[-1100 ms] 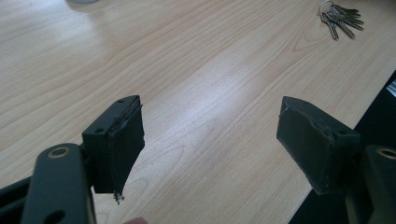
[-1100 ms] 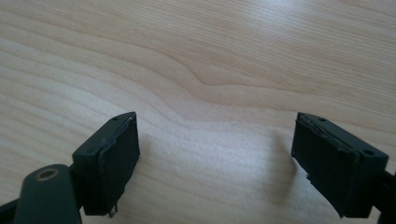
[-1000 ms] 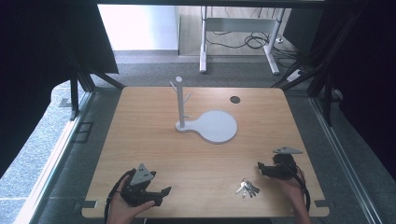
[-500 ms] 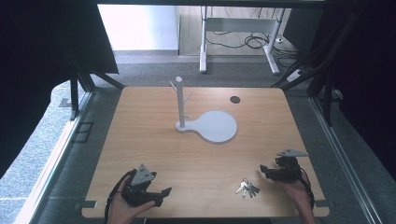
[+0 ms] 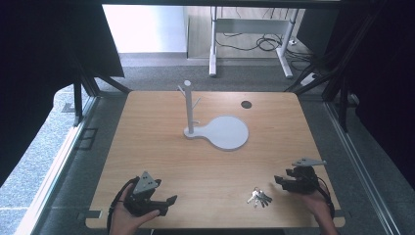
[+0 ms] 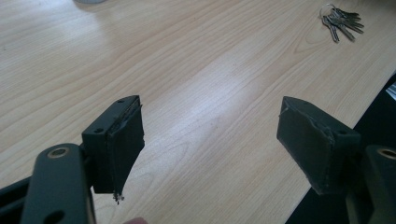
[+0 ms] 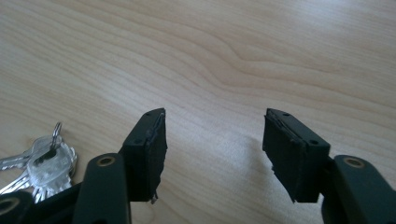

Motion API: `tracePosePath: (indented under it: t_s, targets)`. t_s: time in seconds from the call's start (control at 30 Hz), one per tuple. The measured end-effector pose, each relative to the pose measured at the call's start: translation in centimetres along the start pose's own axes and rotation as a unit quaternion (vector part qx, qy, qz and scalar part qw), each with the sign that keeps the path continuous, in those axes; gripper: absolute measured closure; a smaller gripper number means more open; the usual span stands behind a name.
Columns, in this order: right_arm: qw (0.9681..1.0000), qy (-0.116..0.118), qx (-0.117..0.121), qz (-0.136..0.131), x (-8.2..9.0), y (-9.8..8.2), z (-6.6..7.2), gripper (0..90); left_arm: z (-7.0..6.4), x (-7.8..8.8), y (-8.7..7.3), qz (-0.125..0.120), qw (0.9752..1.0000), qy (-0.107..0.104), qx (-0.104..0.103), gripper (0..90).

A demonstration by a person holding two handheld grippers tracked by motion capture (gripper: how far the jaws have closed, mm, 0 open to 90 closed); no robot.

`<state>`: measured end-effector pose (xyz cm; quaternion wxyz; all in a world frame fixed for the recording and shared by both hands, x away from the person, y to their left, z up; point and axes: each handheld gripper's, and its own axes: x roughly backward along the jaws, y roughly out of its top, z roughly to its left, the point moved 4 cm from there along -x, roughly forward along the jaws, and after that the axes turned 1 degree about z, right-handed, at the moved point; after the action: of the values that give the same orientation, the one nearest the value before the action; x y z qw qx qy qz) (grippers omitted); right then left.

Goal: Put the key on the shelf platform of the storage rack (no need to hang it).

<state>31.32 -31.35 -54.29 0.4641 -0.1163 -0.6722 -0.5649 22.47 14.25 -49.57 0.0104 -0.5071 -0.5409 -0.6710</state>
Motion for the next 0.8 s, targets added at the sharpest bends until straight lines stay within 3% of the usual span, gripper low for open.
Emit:
tracePosePath:
  t_s: [0.43, 0.8]
  targets:
    - [0.9985, 0.004, 0.028, 0.047, 1.8, 1.2, 0.8, 45.8, 0.0, 0.0, 0.0, -0.001, 1.0000, -0.006, -0.001, 23.3]
    - [0.9961, 0.030, 0.048, 0.067, 2.3, 2.8, 2.5, 49.0, 0.0, 0.1, 0.0, -0.002, 1.0000, -0.006, -0.002, 23.4]
